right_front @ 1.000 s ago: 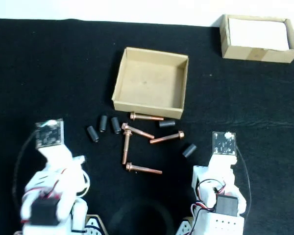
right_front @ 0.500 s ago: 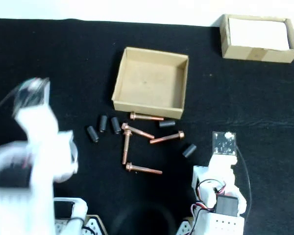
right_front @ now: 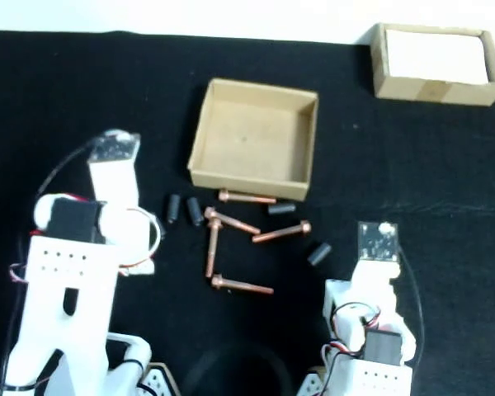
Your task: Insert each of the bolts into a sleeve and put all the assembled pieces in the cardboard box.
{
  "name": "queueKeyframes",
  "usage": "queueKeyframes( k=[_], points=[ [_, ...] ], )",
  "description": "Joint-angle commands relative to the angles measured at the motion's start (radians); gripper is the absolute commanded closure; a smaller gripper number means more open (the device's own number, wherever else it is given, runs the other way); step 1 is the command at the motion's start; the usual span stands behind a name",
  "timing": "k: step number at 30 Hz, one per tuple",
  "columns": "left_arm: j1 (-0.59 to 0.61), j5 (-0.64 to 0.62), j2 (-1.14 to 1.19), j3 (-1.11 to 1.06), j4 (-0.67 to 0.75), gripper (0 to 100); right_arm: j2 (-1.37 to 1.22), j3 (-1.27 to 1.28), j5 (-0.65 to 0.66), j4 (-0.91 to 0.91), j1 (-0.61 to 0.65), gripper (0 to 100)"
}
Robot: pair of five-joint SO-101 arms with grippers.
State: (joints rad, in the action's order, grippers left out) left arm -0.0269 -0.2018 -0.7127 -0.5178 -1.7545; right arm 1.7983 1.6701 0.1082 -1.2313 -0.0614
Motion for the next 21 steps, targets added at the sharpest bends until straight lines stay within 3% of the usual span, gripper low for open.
queueKeyframes(
  k=[1, 7, 12, 17, 21],
  points=[
    [-0.016, -0.003, 0.001, -0.001, -0.005, 98, 0.005, 0.133, 0.006, -0.002, 0.012, 99.1],
    [-0.015, -0.005, 0.001, -0.001, -0.005, 98, 0.005, 0.133, -0.002, 0.051, 0.305, 99.0],
    [0.035, -0.003, 0.004, 0.002, -0.005, 98, 0.005, 0.038, -0.002, 0.091, 0.275, 99.0],
    [0.081, -0.003, 0.005, 0.005, -0.005, 98, -0.041, -0.381, -0.003, -0.008, 0.266, 99.0],
    [0.076, -0.006, 0.007, 0.007, 0.002, 98, -0.312, -0.684, -0.005, -0.153, 0.252, 99.0]
  ],
)
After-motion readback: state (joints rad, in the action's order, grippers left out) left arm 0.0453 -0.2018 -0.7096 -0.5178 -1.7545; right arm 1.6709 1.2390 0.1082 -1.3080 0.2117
